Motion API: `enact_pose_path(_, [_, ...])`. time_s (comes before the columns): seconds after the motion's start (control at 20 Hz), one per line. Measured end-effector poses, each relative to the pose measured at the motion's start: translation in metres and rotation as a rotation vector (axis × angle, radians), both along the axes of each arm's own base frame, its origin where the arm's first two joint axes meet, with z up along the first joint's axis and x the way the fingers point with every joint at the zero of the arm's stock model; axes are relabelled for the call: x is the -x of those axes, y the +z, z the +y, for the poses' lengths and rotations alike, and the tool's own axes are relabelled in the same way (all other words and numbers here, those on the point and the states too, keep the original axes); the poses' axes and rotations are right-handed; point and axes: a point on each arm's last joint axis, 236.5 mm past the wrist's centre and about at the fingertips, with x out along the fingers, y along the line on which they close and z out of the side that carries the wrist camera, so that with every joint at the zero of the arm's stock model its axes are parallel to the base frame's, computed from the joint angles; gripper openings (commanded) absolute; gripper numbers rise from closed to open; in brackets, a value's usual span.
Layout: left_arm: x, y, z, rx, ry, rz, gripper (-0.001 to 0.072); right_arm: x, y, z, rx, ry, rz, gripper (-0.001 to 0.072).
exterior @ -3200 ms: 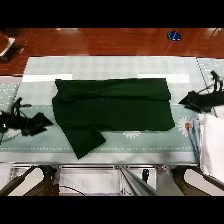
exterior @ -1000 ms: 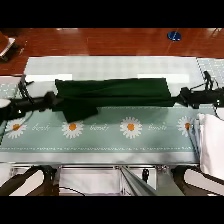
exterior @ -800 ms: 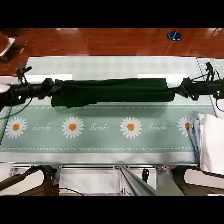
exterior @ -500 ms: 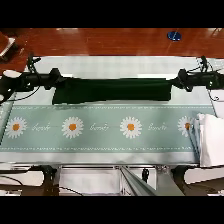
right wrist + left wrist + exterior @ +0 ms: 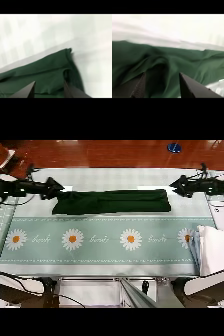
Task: Fold the shirts.
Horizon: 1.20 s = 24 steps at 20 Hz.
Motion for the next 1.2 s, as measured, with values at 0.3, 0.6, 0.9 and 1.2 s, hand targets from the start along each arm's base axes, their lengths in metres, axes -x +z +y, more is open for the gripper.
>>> enact_pose_path(0.3, [0.051,0.035,0.087,-0.212,0.178,0.012,0.0507,0.043,-0.017,-0.056,0.067,-0.038,0.134,0.0411])
enact_pose_path(0.6, [0.078,0.052,0.038,-0.28,0.177,-0.141,0.0507,0.058,-0.061,-0.023,0.009,0.022,0.255,0.0411])
enact_pose_path(0.9, [0.087,0.066,-0.073,-0.2,-0.032,-0.24,0.0505,0.048,-0.071,0.043,-0.046,0.139,0.251,0.0172])
enact_pose_path(1.2, [0.09,0.076,-0.139,-0.176,-0.135,-0.333,0.0018,0.047,-0.03,0.067,-0.019,0.261,0.183,0.0021])
